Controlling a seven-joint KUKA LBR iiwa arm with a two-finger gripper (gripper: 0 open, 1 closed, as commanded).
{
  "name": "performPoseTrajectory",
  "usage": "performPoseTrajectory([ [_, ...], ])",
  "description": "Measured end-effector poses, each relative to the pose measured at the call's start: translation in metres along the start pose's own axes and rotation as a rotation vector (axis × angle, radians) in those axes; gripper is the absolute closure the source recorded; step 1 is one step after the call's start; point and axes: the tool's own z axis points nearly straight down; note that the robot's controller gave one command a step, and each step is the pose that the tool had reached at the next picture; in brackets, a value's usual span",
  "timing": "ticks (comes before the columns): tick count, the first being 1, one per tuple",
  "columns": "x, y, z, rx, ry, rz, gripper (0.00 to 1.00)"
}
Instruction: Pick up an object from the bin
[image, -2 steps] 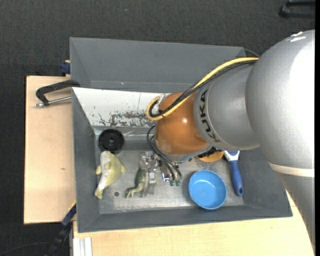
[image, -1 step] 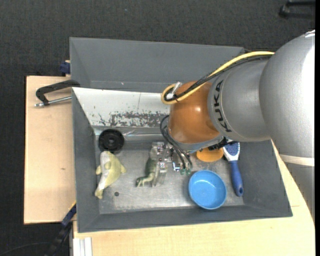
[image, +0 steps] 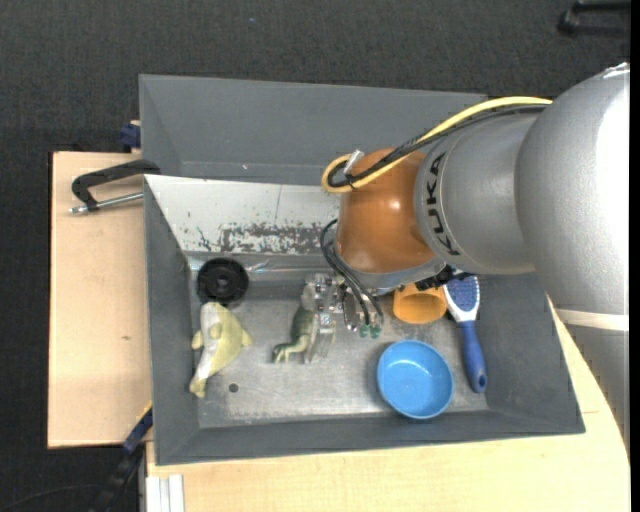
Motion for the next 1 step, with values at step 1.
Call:
performPoseTrajectory([
  [1, 0.0165, 0.0116, -0.1319, 0.002, -0.012, 0.008, 1.0],
])
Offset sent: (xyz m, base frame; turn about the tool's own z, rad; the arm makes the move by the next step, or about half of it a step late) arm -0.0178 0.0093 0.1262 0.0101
